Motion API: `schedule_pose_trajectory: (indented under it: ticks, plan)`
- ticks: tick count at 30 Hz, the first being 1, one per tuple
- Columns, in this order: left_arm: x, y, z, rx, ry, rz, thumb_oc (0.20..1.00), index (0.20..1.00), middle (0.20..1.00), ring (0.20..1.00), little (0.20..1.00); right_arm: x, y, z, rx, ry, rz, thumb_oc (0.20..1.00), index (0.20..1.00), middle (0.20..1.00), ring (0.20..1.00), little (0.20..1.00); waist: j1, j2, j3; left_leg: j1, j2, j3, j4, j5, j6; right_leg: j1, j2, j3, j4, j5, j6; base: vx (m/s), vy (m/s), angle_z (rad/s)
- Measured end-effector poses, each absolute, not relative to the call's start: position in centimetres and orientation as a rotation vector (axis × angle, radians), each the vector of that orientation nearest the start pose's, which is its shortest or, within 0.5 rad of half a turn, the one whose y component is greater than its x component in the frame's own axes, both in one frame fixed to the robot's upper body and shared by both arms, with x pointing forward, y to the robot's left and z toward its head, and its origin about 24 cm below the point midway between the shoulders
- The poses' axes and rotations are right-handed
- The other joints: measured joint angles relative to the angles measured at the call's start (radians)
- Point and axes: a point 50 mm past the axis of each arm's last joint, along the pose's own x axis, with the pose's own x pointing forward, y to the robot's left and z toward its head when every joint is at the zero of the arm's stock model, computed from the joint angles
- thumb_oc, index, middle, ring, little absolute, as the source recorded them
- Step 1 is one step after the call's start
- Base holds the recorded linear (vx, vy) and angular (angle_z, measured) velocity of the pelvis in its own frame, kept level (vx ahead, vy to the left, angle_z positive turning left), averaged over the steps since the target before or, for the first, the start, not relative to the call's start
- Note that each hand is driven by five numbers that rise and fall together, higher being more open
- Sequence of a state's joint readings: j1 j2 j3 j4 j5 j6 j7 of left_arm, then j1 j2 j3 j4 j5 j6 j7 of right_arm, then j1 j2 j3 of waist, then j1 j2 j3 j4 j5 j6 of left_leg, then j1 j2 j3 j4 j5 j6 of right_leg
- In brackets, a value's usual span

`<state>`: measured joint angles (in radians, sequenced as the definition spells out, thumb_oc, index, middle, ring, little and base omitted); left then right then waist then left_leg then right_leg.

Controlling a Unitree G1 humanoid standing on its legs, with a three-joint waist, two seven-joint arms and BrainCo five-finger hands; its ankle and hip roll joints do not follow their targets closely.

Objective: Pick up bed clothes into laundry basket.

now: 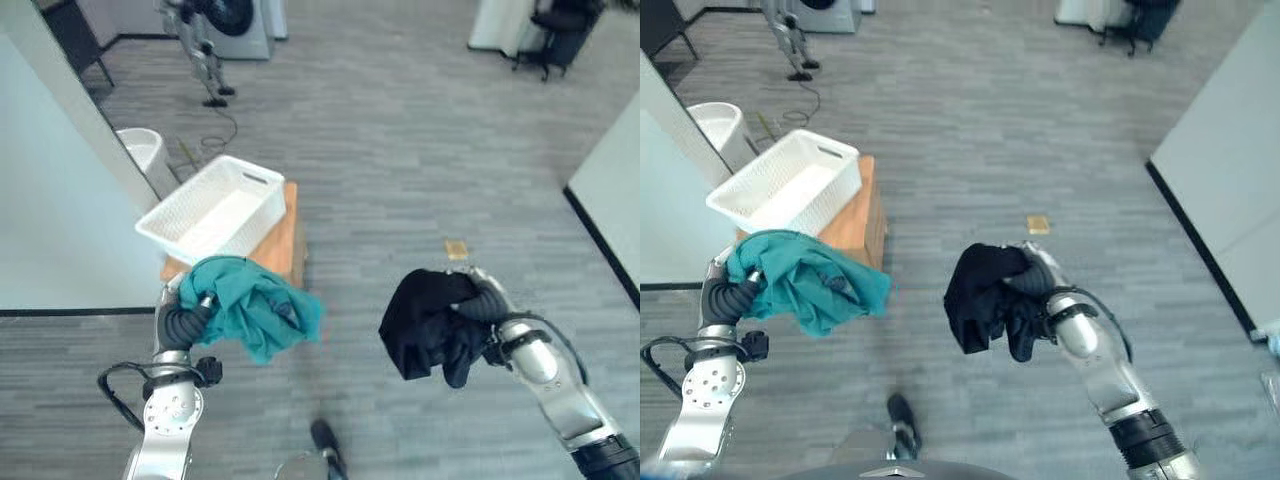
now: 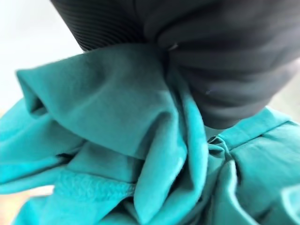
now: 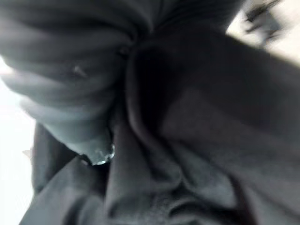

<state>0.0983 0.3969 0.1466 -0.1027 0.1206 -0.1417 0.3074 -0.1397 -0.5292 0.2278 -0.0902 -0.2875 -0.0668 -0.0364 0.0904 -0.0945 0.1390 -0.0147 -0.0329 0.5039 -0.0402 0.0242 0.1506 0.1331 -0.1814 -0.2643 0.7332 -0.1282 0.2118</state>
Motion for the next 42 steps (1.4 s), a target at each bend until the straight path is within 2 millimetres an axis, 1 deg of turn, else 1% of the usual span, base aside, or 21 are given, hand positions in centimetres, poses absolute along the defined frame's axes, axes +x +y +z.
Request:
schedule_pose_trajectory:
  ticks: [2, 3, 4, 6, 8, 11, 12, 13, 14, 15, 19, 20, 25, 27, 29, 30, 31, 32, 33, 36, 42]
  plan:
    - [23.4, 25.7, 10.1, 0.507, -0.283, 0.393, 0.2, 0.2, 0.2, 0.2, 0.2, 27.6, -17.1, 11.2, -0.832, -0.324, 0.206, 0.2, 0.2, 0.2, 0.2, 0.2, 0.0, 0.01, 0.008, 0.061, -0.016, -0.11, -0.021, -0.03, 0.002, -0.115, 0.01, 0.051, 0.13, -0.032, -0.038, 0.25, -0.081, 1.43]
    - [23.7, 25.7, 10.5, 0.514, -0.3, 0.391, 0.2, 0.2, 0.2, 0.2, 0.2, 28.1, -17.1, 12.0, -0.843, -0.357, 0.19, 0.2, 0.2, 0.2, 0.2, 0.2, 0.004, 0.024, 0.015, 0.108, -0.013, -0.161, -0.025, -0.027, 0.0, -0.222, -0.017, 0.056, 0.173, -0.074, -0.055, 0.4, -0.209, 1.53]
    - [23.9, 25.7, 10.6, 0.515, -0.305, 0.39, 0.2, 0.2, 0.2, 0.2, 0.2, 28.3, -17.3, 12.4, -0.851, -0.372, 0.17, 0.2, 0.2, 0.2, 0.2, 0.2, 0.006, 0.059, 0.013, 0.111, 0.013, -0.264, -0.02, -0.058, -0.022, -0.284, -0.002, 0.035, 0.13, -0.107, -0.094, 0.38, -0.269, 1.94]
    - [24.3, 26.0, 10.7, 0.522, -0.301, 0.385, 0.2, 0.2, 0.2, 0.2, 0.2, 28.8, -17.9, 12.9, -0.881, -0.376, 0.14, 0.2, 0.2, 0.2, 0.2, 0.2, -0.005, 0.072, 0.016, 0.111, 0.026, -0.353, -0.008, -0.048, -0.02, -0.321, -0.027, 0.004, -0.067, -0.104, -0.101, 0.3, -0.191, 1.94]
    - [24.5, 26.8, 10.6, 0.527, -0.277, 0.394, 0.2, 0.2, 0.2, 0.2, 0.2, 30.0, -19.3, 13.0, -0.961, -0.338, 0.122, 0.2, 0.2, 0.2, 0.2, 0.2, 0.0, 0.064, 0.013, 0.123, 0.029, -0.452, 0.012, -0.054, -0.012, -0.328, -0.049, 0.048, -0.377, -0.026, -0.092, 0.41, -0.231, 1.95]
    - [25.0, 27.8, 9.4, 0.551, -0.203, 0.404, 0.2, 0.2, 0.2, 0.2, 0.2, 31.9, -21.3, 12.2, -1.052, -0.225, 0.07, 0.2, 0.2, 0.2, 0.2, 0.2, -0.001, 0.046, 0.013, 0.109, 0.068, -0.575, 0.043, -0.057, -0.008, -0.259, 0.028, 0.271, -0.736, 0.122, -0.077, 0.46, -0.219, 2.04]
    - [25.2, 28.3, 9.3, 0.579, -0.179, 0.4, 0.2, 0.2, 0.2, 0.2, 0.2, 32.6, -22.3, 12.2, -1.07, -0.185, 0.034, 0.2, 0.2, 0.2, 0.2, 0.2, 0.001, 0.011, 0.012, 0.109, 0.061, -0.615, 0.043, -0.076, -0.052, -0.235, 0.043, 0.331, -0.84, 0.145, -0.082, 0.28, -0.119, 1.8]
    - [25.1, 28.8, 9.7, 0.609, -0.18, 0.399, 0.2, 0.2, 0.2, 0.2, 0.2, 32.7, -22.5, 12.5, -1.069, -0.182, 0.016, 0.2, 0.2, 0.2, 0.2, 0.2, 0.003, -0.023, 0.01, 0.114, 0.053, -0.585, 0.043, -0.09, -0.13, -0.237, 0.031, 0.321, -0.81, 0.221, -0.108, 0.41, -0.186, 1.61]
    - [24.9, 29.1, 9.8, 0.626, -0.178, 0.402, 0.2, 0.2, 0.2, 0.2, 0.2, 32.9, -22.5, 12.6, -1.066, -0.187, 0.005, 0.2, 0.2, 0.2, 0.2, 0.2, 0.009, -0.033, 0.014, 0.124, 0.063, -0.571, 0.042, -0.119, -0.173, -0.245, 0.02, 0.327, -0.765, 0.282, -0.071, 0.26, -0.106, 1.28]
    - [24.6, 28.7, 8.1, 0.589, -0.117, 0.385, 0.2, 0.2, 0.2, 0.2, 0.2, 33.4, -23.3, 11.7, -1.07, -0.125, -0.027, 0.2, 0.2, 0.2, 0.2, 0.2, 0.022, 0.009, 0.019, 0.14, 0.123, -0.572, 0.043, -0.145, -0.211, -0.245, 0.085, 0.323, -0.672, 0.205, -0.093, 0.36, -0.192, 0.97]
    - [25.3, 27.9, 7.7, 0.585, -0.106, 0.335, 0.2, 0.2, 0.2, 0.2, 0.2, 34.8, -23.6, 11.8, -1.112, -0.083, -0.031, 0.2, 0.2, 0.2, 0.2, 0.2, 0.017, 0.035, 0.039, 0.123, 0.159, -0.606, 0.041, -0.137, -0.232, -0.233, 0.138, 0.269, -0.644, 0.182, -0.115, 0.32, -0.241, 0.62]
    - [25.8, 27.6, 7.5, 0.584, -0.098, 0.322, 0.2, 0.2, 0.2, 0.2, 0.2, 35.9, -23.8, 12.5, -1.161, -0.06, -0.029, 0.2, 0.2, 0.2, 0.2, 0.2, -0.013, 0.041, 0.047, 0.121, 0.186, -0.665, 0.04, -0.141, -0.27, -0.222, 0.15, 0.23, -0.625, 0.147, -0.114, 0.33, -0.301, 0.66]
    - [26.0, 27.5, 7.4, 0.577, -0.1, 0.318, 0.2, 0.2, 0.2, 0.2, 0.2, 37.2, -23.6, 16.2, -1.163, -0.161, -0.104, 0.2, 0.2, 0.2, 0.2, 0.2, -0.028, 0.036, 0.065, 0.077, 0.192, -0.706, 0.059, -0.113, -0.293, -0.213, 0.164, 0.167, -0.629, 0.14, -0.129, 0.24, -0.221, 0.42]
    - [26.1, 27.2, 7.3, 0.565, -0.098, 0.314, 0.2, 0.2, 0.2, 0.2, 0.2, 37.1, -24.1, 16.9, -1.172, -0.18, -0.125, 0.2, 0.2, 0.2, 0.2, 0.2, -0.034, 0.04, 0.068, 0.029, 0.171, -0.683, 0.081, -0.072, -0.301, -0.209, 0.134, 0.12, -0.644, 0.147, -0.137, 0.05, -0.208, 1.11]
    - [27.8, 25.5, 8.1, 0.512, -0.13, 0.262, 0.2, 0.2, 0.2, 0.2, 0.2, 36.5, -26.6, 18.0, -1.248, -0.155, -0.181, 0.2, 0.2, 0.2, 0.2, 0.2, -0.088, 0.031, 0.075, -0.084, 0.09, -0.446, 0.101, 0.111, -0.289, -0.169, 0.035, -0.017, -0.705, 0.165, -0.146, 0.06, -0.16, 2.29]
    - [28.0, 25.2, 9.0, 0.513, -0.17, 0.243, 0.2, 0.2, 0.2, 0.2, 0.2, 36.3, -27.4, 19.1, -1.267, -0.165, -0.215, 0.2, 0.2, 0.2, 0.2, 0.2, -0.091, 0.036, 0.083, -0.069, 0.096, -0.196, 0.073, 0.12, -0.201, -0.14, 0.001, -0.058, -0.753, 0.169, -0.165, 0.08, -0.124, 1.53]
    - [27.8, 25.5, 9.4, 0.526, -0.179, 0.242, 0.2, 0.2, 0.2, 0.2, 0.2, 36.4, -27.3, 19.1, -1.266, -0.174, -0.213, 0.2, 0.2, 0.2, 0.2, 0.2, -0.074, 0.036, 0.085, -0.046, 0.133, -0.077, 0.098, 0.078, -0.185, -0.129, 0.006, -0.064, -0.766, 0.173, -0.17, 0.13, -0.122, 0.89]
    - [27.7, 25.7, 9.7, 0.544, -0.189, 0.24, 0.2, 0.2, 0.2, 0.2, 0.2, 36.4, -27.0, 19.0, -1.262, -0.179, -0.206, 0.2, 0.2, 0.2, 0.2, 0.2, -0.072, 0.037, 0.085, -0.031, 0.159, -0.024, 0.122, 0.053, -0.191, -0.122, 0.006, -0.076, -0.767, 0.171, -0.167, 0.08, -0.071, 0.32]
    - [27.7, 26.0, 10.3, 0.561, -0.205, 0.238, 0.2, 0.2, 0.2, 0.2, 0.2, 36.4, -27.0, 18.9, -1.262, -0.181, -0.202, 0.2, 0.2, 0.2, 0.2, 0.2, -0.076, 0.036, 0.086, -0.003, 0.19, 0.013, 0.141, 0.041, -0.196, -0.113, 0.0, -0.098, -0.768, 0.163, -0.161, 0.08, -0.048, 0.6]
    - [27.5, 26.3, 10.3, 0.581, -0.199, 0.214, 0.2, 0.2, 0.2, 0.2, 0.2, 36.5, -27.3, 20.3, -1.277, -0.201, -0.236, 0.2, 0.2, 0.2, 0.2, 0.2, -0.112, 0.102, 0.078, 0.093, 0.219, -0.04, 0.01, 0.06, -0.227, -0.113, 0.031, -0.115, -0.762, 0.177, -0.135, 0.09, -0.068, 0.42]
    - [27.5, 26.9, 10.2, 0.603, -0.176, 0.21, 0.2, 0.2, 0.2, 0.2, 0.2, 37.8, -28.2, 22.5, -1.322, -0.167, -0.31, 0.2, 0.2, 0.2, 0.2, 0.2, -0.103, 0.084, 0.087, 0.043, 0.186, -0.059, -0.027, 0.063, -0.212, -0.18, 0.008, -0.104, -0.762, 0.208, -0.115, -0.03, -0.065, 0.08]
